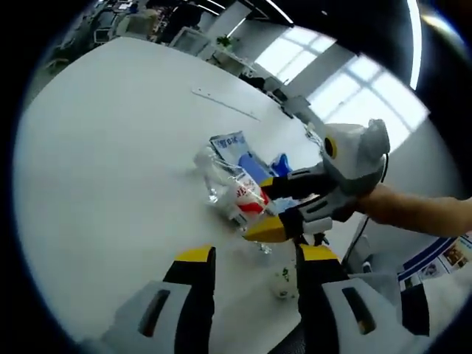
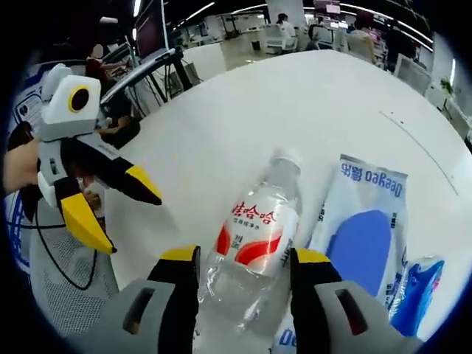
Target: Arrange the tabletop items into an orderly group along one side of the table until the central work area is clear of visible clutter.
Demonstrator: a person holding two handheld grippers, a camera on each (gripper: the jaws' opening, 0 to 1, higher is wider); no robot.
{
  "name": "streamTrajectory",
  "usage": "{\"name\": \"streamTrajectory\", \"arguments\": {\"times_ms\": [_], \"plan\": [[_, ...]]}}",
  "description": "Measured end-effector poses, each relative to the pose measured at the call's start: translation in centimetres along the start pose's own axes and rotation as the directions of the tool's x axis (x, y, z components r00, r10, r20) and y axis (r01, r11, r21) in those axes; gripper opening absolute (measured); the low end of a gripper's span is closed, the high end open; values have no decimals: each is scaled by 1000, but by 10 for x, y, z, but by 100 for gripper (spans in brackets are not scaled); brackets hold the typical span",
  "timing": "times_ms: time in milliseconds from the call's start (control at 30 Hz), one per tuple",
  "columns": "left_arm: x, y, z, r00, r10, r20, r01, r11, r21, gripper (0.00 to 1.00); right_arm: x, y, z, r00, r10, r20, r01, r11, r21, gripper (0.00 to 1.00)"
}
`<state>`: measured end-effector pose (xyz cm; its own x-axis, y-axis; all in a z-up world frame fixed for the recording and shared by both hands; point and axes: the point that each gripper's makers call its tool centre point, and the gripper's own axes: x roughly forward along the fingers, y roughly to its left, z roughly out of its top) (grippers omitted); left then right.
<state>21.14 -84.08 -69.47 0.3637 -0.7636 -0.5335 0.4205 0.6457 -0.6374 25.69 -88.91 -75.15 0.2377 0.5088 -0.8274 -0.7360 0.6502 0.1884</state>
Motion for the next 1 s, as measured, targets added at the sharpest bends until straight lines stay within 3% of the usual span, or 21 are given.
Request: {"name": "streamTrajectory", "arguments": {"times_ms": [67, 133, 233, 267, 300, 467, 567, 667, 767, 867, 1000], "plan": [[0, 1, 1, 1000, 3, 6, -3, 1000, -5, 42, 4, 2, -2, 1000, 2, -16, -2, 1000, -13, 48], [-1, 2, 3, 1000, 7, 14, -6, 1000, -14, 42, 8, 0, -9, 998, -15, -63, 10, 996, -86, 48], [-2, 4, 5, 1000, 10, 24, -9, 1000, -22, 42, 10, -1, -6, 999, -25, -47, 21, 997, -76, 40], [-3, 4, 5, 1000, 12, 26, -11, 1000, -24, 42, 10, 0, -7, 998, 8, -60, -12, 997, -80, 39], [-4, 5, 6, 999, 14, 30, -13, 1000, -28, 42, 9, -4, -5, 998, -21, -51, 19, 999, -38, 38], [-8, 11, 10, 998, 23, 64, -18, 997, -70, 42, 8, -3, -3, 1000, -18, -17, 16, 993, -113, 34], [-9, 15, 15, 995, 35, 98, -24, 993, -113, 42, 6, -3, 2, 999, -28, 38, 34, 985, -168, 33], [-7, 23, 24, 986, 68, 150, -42, 984, -171, 49, 4, -1, 7, 996, -32, 89, 48, 980, -192, 33], [-5, 21, 30, 982, 64, 179, -28, 980, -197, 54, -1, 1, 16, 986, -34, 165, 68, 977, -205, 33], [-1, 18, 41, 975, 58, 215, -12, 978, -209, 56, -12, 3, 32, 965, -24, 259, 85, 971, -223, 33], [2, 8, 62, 956, 39, 291, 24, 978, -209, 63, -25, 6, 47, 943, -28, 332, 123, 955, -271, 34]]}}
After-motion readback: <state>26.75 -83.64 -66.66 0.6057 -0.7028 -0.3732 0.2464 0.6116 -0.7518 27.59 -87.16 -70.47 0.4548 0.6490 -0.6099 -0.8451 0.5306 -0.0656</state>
